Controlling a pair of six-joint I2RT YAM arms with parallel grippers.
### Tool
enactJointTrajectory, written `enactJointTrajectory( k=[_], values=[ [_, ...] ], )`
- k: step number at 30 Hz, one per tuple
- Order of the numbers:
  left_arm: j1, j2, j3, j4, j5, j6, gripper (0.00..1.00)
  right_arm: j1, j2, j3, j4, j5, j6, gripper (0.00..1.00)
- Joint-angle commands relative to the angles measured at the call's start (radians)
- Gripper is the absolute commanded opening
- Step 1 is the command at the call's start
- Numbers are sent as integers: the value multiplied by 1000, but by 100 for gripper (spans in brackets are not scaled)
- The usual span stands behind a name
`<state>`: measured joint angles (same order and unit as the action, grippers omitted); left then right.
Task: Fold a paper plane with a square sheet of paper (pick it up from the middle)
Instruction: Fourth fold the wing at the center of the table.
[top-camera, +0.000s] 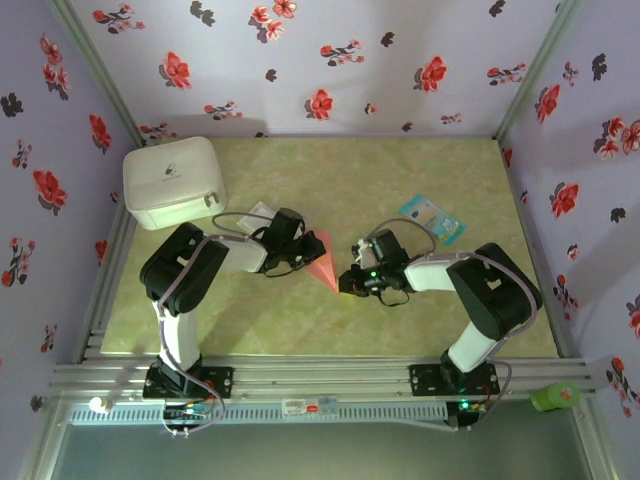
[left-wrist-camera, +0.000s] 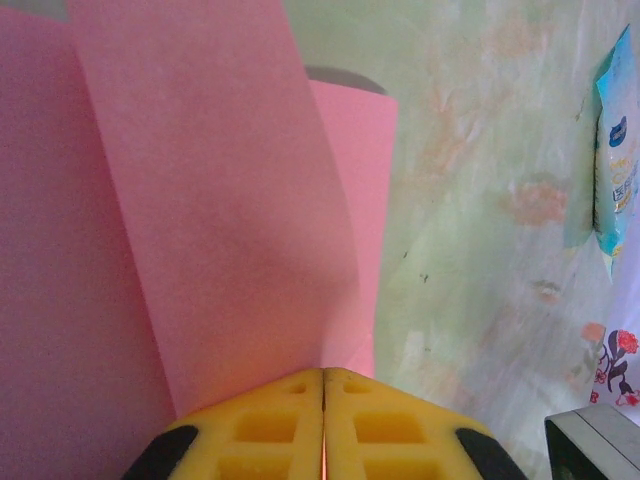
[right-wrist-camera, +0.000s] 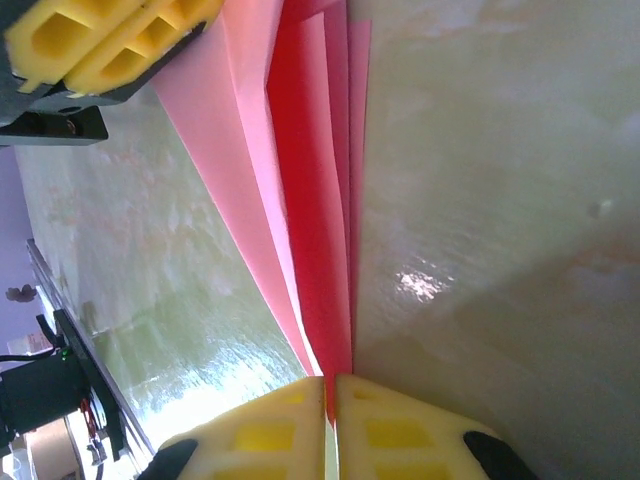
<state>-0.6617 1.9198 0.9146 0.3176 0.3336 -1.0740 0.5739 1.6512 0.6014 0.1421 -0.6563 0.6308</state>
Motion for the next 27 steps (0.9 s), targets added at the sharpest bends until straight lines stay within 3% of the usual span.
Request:
enactJointTrajectory(
  k=[1, 11, 20, 24, 27],
  values=[
    [5, 32, 3, -47, -10, 11, 9, 3, 5, -17, -150, 0, -26, 10],
    [5, 32, 1, -47, -10, 11, 9, 6, 1, -6, -163, 13, -33, 8],
    [5, 32, -6, -57, -18, 22, 8, -6, -130, 23, -186, 52, -4, 25],
    [5, 33, -8, -54, -18, 22, 7, -9, -169, 52, -199, 56, 8, 26],
    [5, 35, -9, -52, -19, 21, 7, -8, -151, 69, -145, 12, 42, 16]
  ],
)
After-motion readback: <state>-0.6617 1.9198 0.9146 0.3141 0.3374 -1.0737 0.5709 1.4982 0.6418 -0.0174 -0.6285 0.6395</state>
